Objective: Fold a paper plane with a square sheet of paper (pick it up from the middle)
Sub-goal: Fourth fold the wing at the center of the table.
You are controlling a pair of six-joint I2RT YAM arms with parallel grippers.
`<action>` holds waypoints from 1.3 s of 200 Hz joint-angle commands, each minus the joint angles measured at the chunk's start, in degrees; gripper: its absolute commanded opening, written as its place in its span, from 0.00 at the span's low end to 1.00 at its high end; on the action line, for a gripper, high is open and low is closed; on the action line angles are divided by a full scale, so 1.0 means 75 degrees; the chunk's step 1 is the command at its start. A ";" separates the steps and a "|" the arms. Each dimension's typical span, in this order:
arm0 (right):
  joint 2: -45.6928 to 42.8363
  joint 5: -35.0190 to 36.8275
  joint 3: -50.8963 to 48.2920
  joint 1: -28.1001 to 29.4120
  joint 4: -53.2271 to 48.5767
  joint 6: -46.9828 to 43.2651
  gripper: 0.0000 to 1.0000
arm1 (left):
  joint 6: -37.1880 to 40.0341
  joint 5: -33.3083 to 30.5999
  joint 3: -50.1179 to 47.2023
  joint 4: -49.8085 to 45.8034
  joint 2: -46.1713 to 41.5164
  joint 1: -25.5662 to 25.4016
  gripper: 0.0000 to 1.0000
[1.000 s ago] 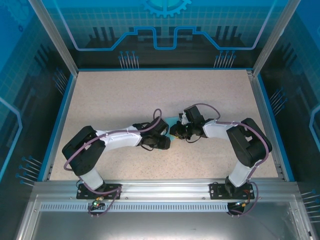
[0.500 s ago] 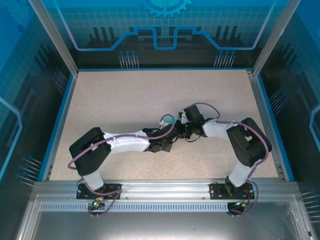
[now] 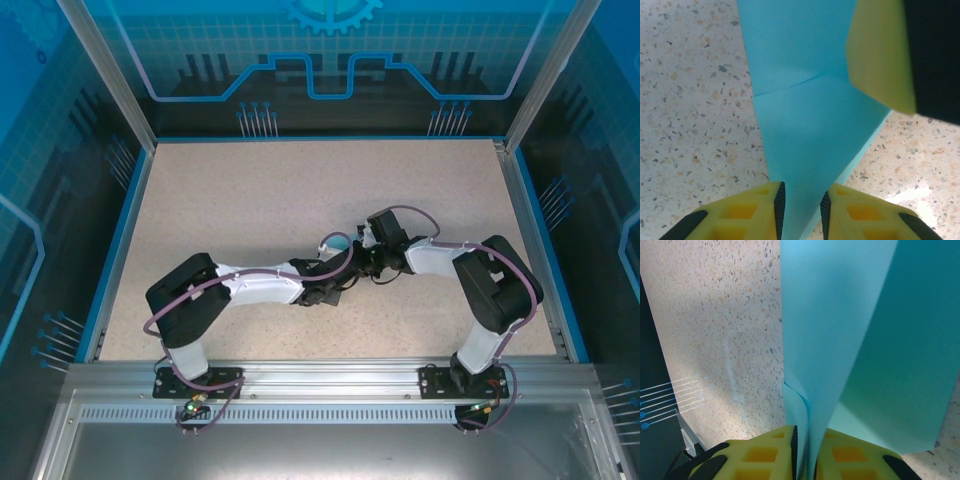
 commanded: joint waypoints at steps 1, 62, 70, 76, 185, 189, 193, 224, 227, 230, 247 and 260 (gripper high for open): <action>0.0121 -0.0196 0.0219 -0.0007 -0.0186 -0.0039 0.17 | -0.0115 -0.0238 0.0066 -0.0129 0.0146 -0.0061 0.26; 0.0141 -0.0195 0.0266 -0.0007 -0.0228 -0.0061 0.17 | -0.0256 -0.0191 0.0036 -0.0113 0.0124 -0.0061 0.19; 0.0145 -0.0204 0.0272 -0.0007 -0.0230 -0.0061 0.17 | -0.0285 -0.0169 0.0037 -0.0116 0.0123 -0.0061 0.19; 0.0142 -0.0204 0.0261 -0.0006 -0.0230 -0.0057 0.17 | -0.0312 -0.0156 0.0044 -0.0119 0.0127 -0.0061 0.19; 0.0010 -0.0177 0.0284 -0.0021 -0.0333 -0.0111 0.18 | -0.0737 0.0118 -0.0089 0.0047 0.0026 0.0047 0.08; -0.0002 -0.0185 0.0278 -0.0020 -0.0342 -0.0117 0.18 | -0.0755 0.0157 -0.0113 0.0087 0.0001 0.0071 0.08; -0.0019 -0.0186 0.0269 -0.0030 -0.0352 -0.0111 0.18 | -0.0752 0.0204 -0.0161 0.0133 -0.0037 0.0097 0.08; -0.0309 -0.0151 0.0201 -0.0170 -0.0484 -0.0185 0.21 | -0.0711 0.0872 -0.0667 0.0787 -0.0450 0.0408 0.07; -0.0347 -0.0158 0.0197 -0.0186 -0.0511 -0.0205 0.21 | -0.0687 0.0972 -0.0730 0.0870 -0.0496 0.0450 0.07; -0.0391 -0.0162 0.0183 -0.0202 -0.0542 -0.0231 0.22 | -0.0661 0.1048 -0.0790 0.0961 -0.0543 0.0489 0.07; -0.0682 -0.0153 0.0122 -0.0334 -0.0678 -0.0366 0.25 | -0.0556 0.1667 -0.1124 0.1450 -0.0760 0.0744 0.07; -0.0941 -0.0126 0.0017 -0.0451 -0.0737 -0.0432 0.28 | -0.0500 0.2262 -0.1395 0.1882 -0.0908 0.0990 0.07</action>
